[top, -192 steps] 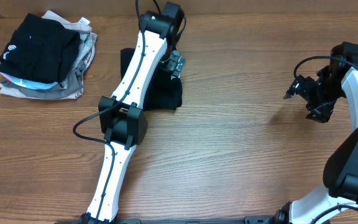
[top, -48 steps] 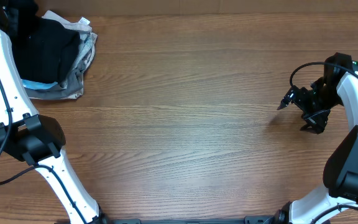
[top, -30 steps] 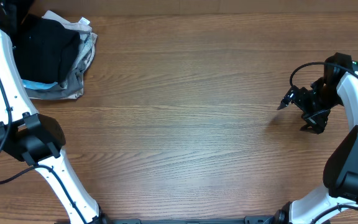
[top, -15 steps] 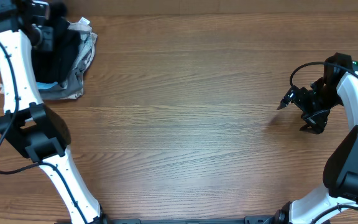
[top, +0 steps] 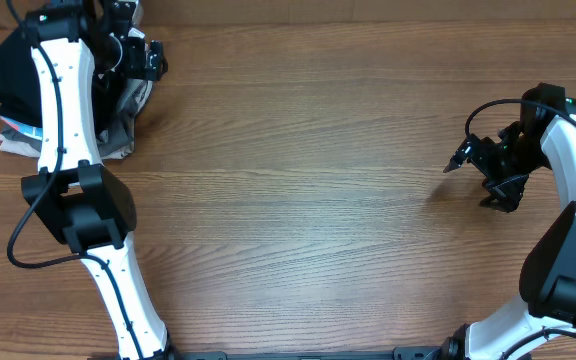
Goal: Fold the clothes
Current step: 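Lower the shirt onto the clothes stack at back left with the left gripper, then release the shirt on the stack and press it flat with the left gripper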
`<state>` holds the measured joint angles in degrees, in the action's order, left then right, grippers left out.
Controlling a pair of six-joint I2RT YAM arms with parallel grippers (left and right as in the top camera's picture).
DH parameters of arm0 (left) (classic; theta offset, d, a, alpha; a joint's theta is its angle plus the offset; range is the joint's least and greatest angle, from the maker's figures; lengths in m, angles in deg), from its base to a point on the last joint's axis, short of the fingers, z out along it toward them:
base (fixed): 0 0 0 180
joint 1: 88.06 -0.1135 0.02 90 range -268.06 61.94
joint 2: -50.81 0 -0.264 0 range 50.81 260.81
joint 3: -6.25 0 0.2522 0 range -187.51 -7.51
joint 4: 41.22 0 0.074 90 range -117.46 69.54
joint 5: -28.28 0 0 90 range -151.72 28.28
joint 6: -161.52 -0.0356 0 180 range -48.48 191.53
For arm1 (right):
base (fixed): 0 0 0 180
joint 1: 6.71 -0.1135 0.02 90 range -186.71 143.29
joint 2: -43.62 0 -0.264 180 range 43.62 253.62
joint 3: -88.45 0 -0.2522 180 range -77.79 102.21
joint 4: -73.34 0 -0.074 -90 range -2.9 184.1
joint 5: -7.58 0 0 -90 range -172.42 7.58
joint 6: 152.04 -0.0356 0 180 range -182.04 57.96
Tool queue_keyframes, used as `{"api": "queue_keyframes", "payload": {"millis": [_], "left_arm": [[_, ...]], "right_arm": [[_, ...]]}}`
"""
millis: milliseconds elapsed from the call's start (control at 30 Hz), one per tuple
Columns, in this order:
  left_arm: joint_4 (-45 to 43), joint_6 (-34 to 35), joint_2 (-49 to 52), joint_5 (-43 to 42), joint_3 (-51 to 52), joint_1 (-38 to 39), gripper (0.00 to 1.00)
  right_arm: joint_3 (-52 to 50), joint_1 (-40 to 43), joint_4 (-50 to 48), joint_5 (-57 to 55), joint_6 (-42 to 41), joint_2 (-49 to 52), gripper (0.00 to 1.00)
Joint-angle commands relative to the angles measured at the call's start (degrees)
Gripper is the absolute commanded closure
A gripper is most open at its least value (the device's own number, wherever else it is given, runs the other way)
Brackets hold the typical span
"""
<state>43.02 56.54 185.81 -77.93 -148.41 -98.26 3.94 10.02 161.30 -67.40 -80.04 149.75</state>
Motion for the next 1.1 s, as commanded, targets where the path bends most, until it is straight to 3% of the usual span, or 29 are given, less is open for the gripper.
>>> {"api": "queue_keyframes", "payload": {"millis": [0, 167, 267, 700, 833, 1067], "left_arm": [[1.6, 0.6, -2.0, 1.0, -8.9, -0.5, 0.0], [1.4, 0.3, -2.4, 13.5, -14.1, -1.8, 0.0], [-0.8, 0.0, -1.9, 16.5, -14.0, -3.3, 0.0], [-7.8, 0.1, 7.3, 10.6, -13.7, -13.7, 0.0], [-6.8, 0.3, 12.2, 5.9, -13.7, -14.6, 0.0], [-5.2, 0.3, 21.6, 5.9, -13.7, -13.6, 0.0]], "right_arm": [[-0.2, -0.3, -0.3, 0.5, -0.2, -1.4, 0.03], [-0.2, -0.3, -0.4, 0.5, -0.2, -1.4, 0.03], [-0.2, -0.3, -0.4, 0.5, -0.2, -1.4, 0.03], [-0.2, -0.3, -0.1, 0.6, -0.2, -1.4, 0.03], [-0.2, -0.3, -0.2, 1.5, -0.2, -1.4, 0.03], [-0.2, -0.3, -0.2, 1.6, -0.2, -1.4, 0.03]]}}
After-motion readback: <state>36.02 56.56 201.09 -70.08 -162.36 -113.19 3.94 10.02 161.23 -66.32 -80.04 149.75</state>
